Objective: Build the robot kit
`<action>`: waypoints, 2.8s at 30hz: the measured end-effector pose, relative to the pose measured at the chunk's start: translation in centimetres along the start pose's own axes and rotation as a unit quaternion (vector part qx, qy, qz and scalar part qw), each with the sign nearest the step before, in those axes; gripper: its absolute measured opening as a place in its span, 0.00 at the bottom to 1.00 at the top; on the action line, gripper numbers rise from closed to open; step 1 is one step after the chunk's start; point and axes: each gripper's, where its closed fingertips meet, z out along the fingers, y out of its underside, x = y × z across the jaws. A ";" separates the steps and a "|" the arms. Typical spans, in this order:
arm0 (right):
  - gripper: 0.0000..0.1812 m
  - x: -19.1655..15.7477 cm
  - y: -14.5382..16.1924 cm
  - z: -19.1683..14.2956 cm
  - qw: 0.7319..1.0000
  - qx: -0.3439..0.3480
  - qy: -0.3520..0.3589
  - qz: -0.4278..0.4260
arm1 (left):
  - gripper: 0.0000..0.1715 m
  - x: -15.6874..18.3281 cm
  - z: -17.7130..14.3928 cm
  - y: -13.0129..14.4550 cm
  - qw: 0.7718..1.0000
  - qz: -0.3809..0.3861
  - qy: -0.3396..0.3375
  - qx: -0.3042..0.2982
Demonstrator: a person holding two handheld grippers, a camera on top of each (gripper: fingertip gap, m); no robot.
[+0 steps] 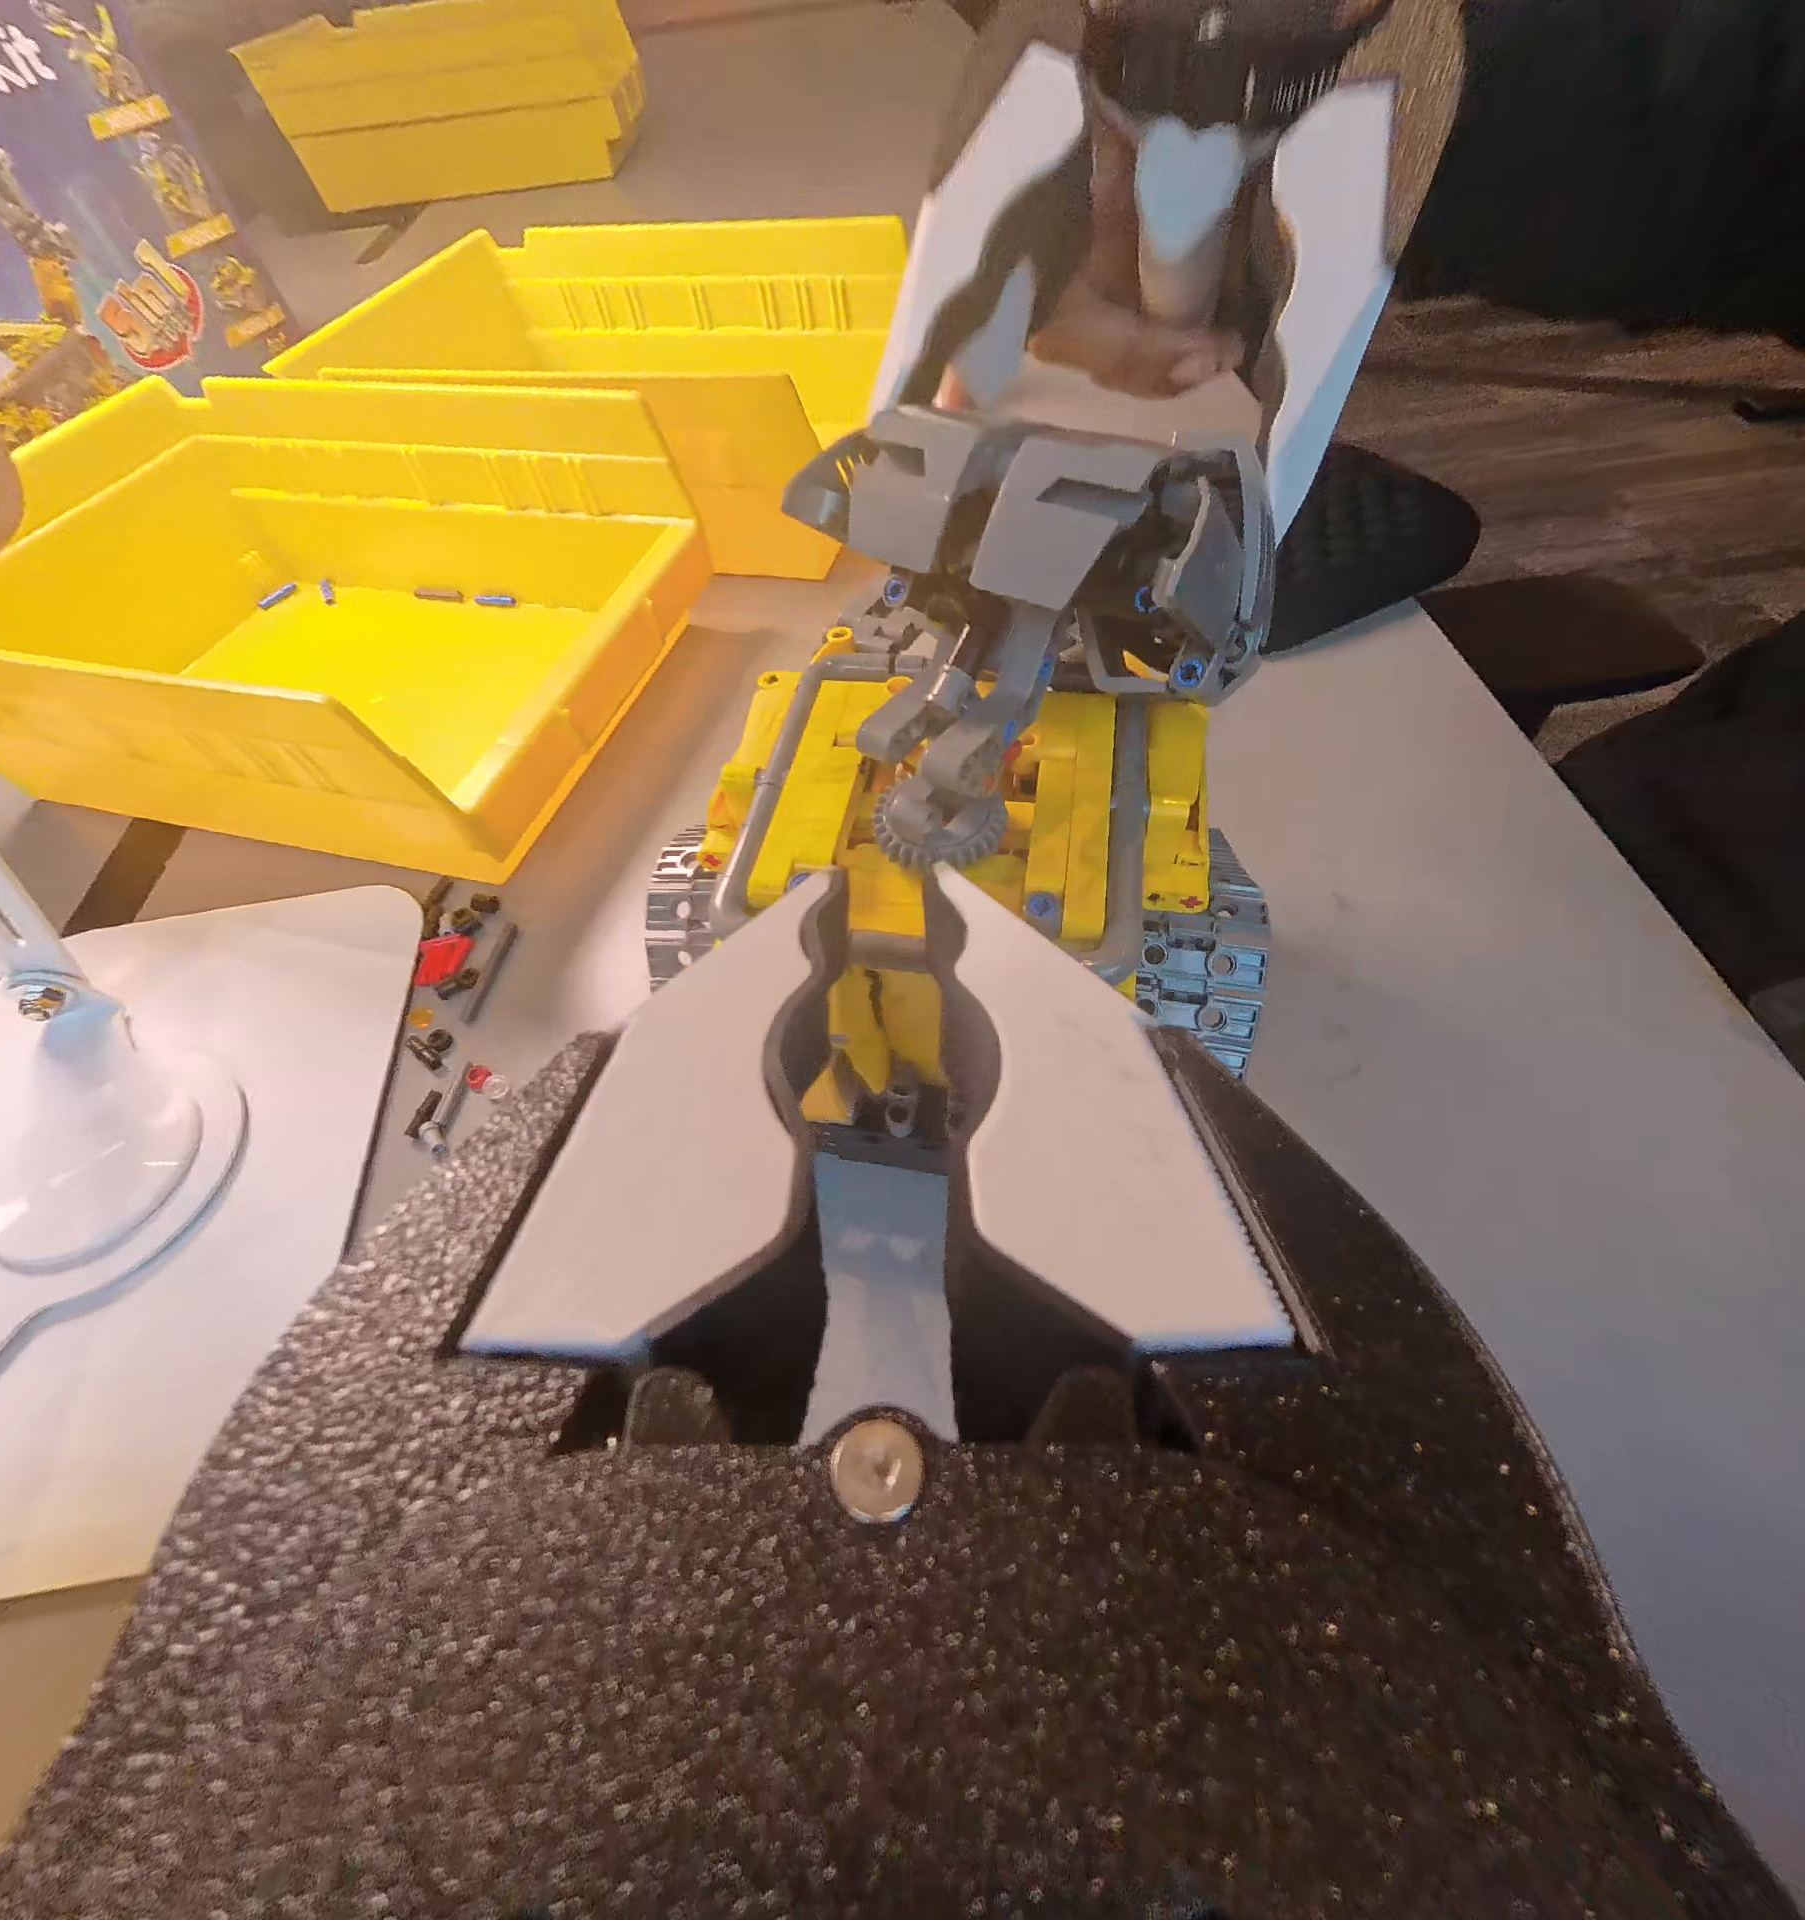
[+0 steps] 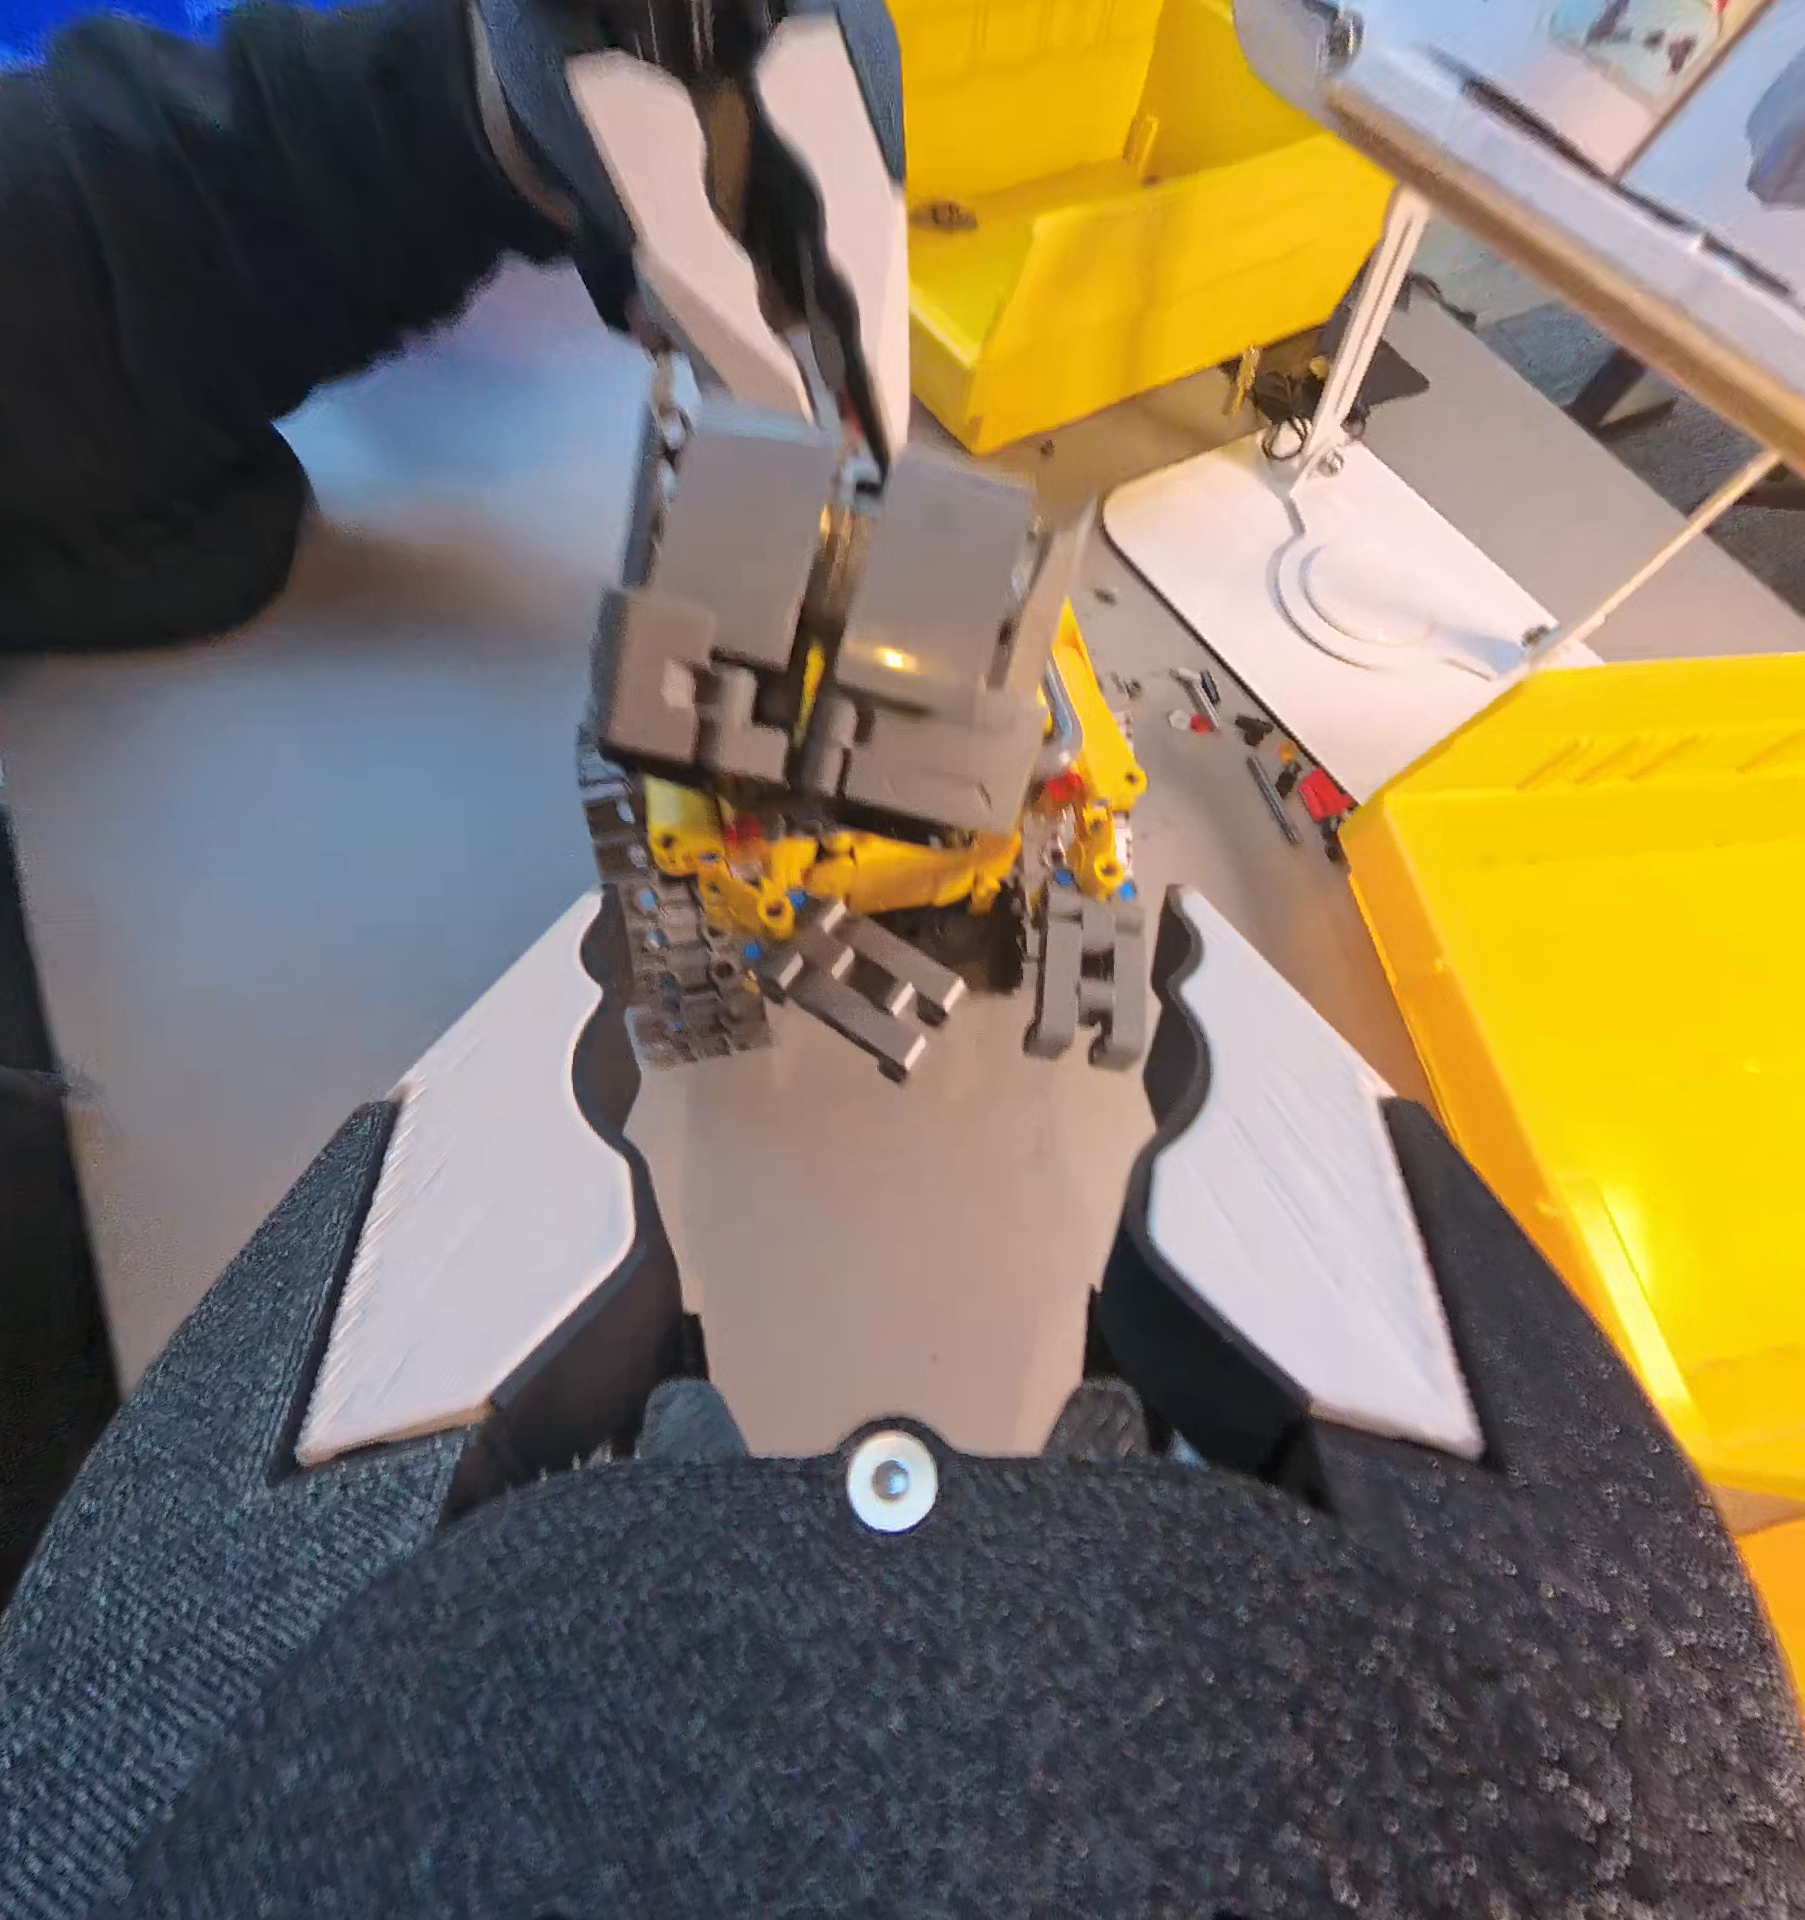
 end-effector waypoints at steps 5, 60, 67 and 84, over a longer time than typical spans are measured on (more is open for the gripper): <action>0.52 0.5 3.3 2.0 1.000 0.019 0.016 0.001 | 0.44 2.1 -0.4 1.2 0.996 -0.030 0.033 -0.076; 0.40 1.4 -6.1 3.8 0.969 0.190 -0.152 -0.047 | 0.43 0.9 -1.1 8.9 0.975 -0.072 -0.198 -0.065; 0.41 0.6 -5.7 3.4 0.963 0.197 -0.176 -0.055 | 0.42 0.6 -1.5 9.0 0.972 -0.072 -0.212 -0.065; 0.67 3.7 0.8 6.2 0.975 0.115 -0.188 -0.013 | 0.37 -2.1 -6.4 6.4 0.944 -0.100 -0.313 0.040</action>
